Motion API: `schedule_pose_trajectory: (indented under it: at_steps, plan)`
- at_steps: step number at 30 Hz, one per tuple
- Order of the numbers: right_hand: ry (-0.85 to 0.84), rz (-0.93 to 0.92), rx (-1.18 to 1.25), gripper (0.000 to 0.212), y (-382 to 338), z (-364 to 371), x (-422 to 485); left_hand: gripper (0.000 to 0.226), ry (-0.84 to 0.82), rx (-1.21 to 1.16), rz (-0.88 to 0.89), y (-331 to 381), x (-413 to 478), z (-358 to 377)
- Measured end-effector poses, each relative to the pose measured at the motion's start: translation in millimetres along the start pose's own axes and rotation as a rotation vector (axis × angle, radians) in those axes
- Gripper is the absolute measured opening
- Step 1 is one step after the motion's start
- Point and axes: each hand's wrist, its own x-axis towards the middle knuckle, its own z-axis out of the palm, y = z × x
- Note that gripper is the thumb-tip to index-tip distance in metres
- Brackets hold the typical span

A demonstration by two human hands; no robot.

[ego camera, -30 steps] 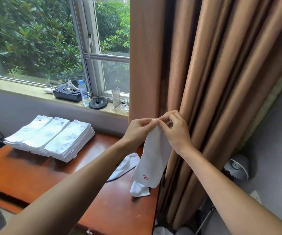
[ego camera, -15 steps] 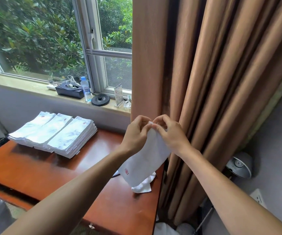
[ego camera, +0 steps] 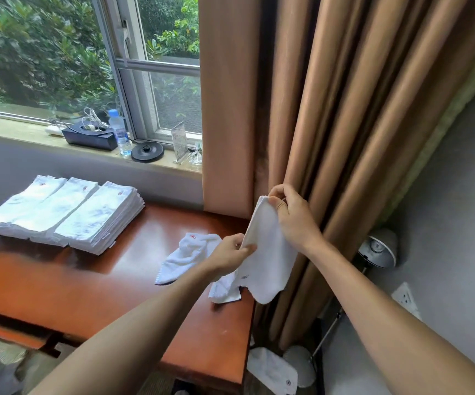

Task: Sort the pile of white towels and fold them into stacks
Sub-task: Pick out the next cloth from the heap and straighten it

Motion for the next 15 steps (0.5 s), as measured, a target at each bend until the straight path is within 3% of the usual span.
schedule_pose_trajectory:
  at_steps: [5,15]
  plan:
    - [0.045,0.051,-0.028,0.007,10.6,-17.2,-12.1,0.036,0.031,-0.034,-0.051,-11.8,7.7,12.4]
    - [0.062,0.073,-0.043,0.011,24.1,-27.5,-18.5,0.009,0.176,0.126,0.003,-44.8,20.1,4.6]
